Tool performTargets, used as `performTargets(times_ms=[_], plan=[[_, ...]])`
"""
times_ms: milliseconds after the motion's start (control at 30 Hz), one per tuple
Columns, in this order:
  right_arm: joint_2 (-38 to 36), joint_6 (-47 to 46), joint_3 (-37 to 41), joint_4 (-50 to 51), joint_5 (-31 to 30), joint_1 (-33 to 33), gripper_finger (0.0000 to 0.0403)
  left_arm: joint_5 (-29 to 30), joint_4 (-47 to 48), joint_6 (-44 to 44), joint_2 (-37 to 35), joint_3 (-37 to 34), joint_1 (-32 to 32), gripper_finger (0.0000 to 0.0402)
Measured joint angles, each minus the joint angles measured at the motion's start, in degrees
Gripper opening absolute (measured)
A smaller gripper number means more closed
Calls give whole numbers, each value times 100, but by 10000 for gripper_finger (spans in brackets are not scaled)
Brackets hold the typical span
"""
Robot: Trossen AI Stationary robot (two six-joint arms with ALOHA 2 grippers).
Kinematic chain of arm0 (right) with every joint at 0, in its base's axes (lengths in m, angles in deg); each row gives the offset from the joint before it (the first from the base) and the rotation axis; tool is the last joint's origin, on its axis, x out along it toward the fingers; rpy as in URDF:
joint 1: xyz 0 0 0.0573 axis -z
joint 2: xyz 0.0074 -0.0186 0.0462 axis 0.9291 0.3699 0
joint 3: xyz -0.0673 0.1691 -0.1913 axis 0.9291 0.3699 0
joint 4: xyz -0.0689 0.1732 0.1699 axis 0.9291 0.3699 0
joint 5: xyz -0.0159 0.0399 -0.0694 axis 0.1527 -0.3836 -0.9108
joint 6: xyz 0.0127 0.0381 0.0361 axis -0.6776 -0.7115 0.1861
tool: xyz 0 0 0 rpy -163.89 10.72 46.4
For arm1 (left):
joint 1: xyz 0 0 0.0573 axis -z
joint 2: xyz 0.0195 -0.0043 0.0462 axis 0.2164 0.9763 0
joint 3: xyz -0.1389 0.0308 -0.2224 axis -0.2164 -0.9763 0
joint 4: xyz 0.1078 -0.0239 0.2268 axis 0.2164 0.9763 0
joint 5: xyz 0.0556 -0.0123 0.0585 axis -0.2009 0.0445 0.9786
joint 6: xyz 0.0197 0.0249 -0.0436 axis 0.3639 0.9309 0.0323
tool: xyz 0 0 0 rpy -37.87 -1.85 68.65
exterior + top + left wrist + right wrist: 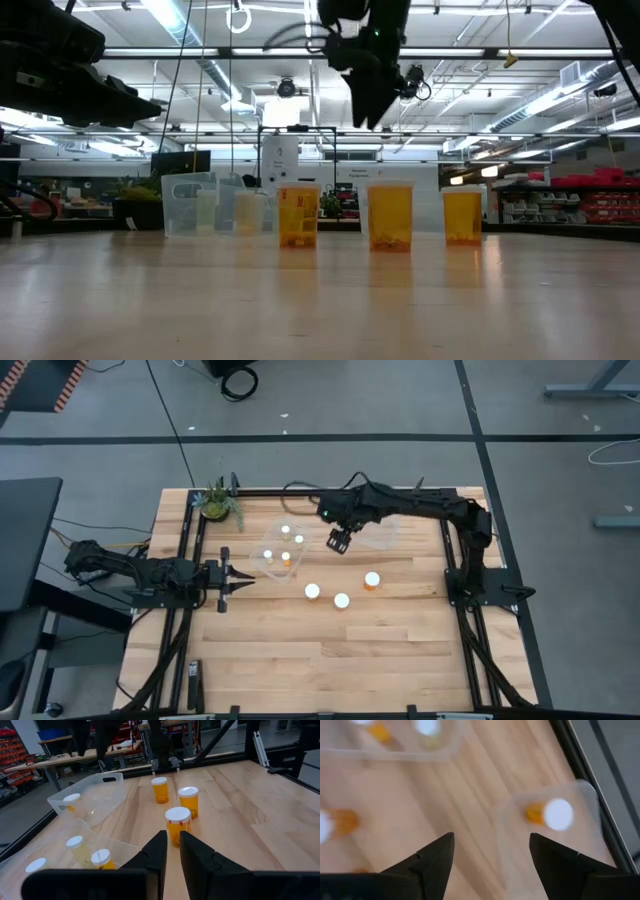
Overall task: Pick and place medicine bottles into bin by pill shape (circle, oval)
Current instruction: Put the large orange pill bottle into the right transparent bin
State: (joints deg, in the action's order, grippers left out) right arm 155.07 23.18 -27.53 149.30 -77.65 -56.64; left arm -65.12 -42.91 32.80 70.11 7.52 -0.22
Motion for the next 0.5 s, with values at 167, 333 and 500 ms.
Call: performTargets(times_ms=[167,333,500], plan=[[-1,138,179,-529,-184,-488,266,-2,3,0,1,0,2,59],[0,106,442,-555,-177,-840,266,-1,3,0,0,0,1,51],[1,-180,881,-628,-123,-1129,266,0,5,0,1,0,2,54]])
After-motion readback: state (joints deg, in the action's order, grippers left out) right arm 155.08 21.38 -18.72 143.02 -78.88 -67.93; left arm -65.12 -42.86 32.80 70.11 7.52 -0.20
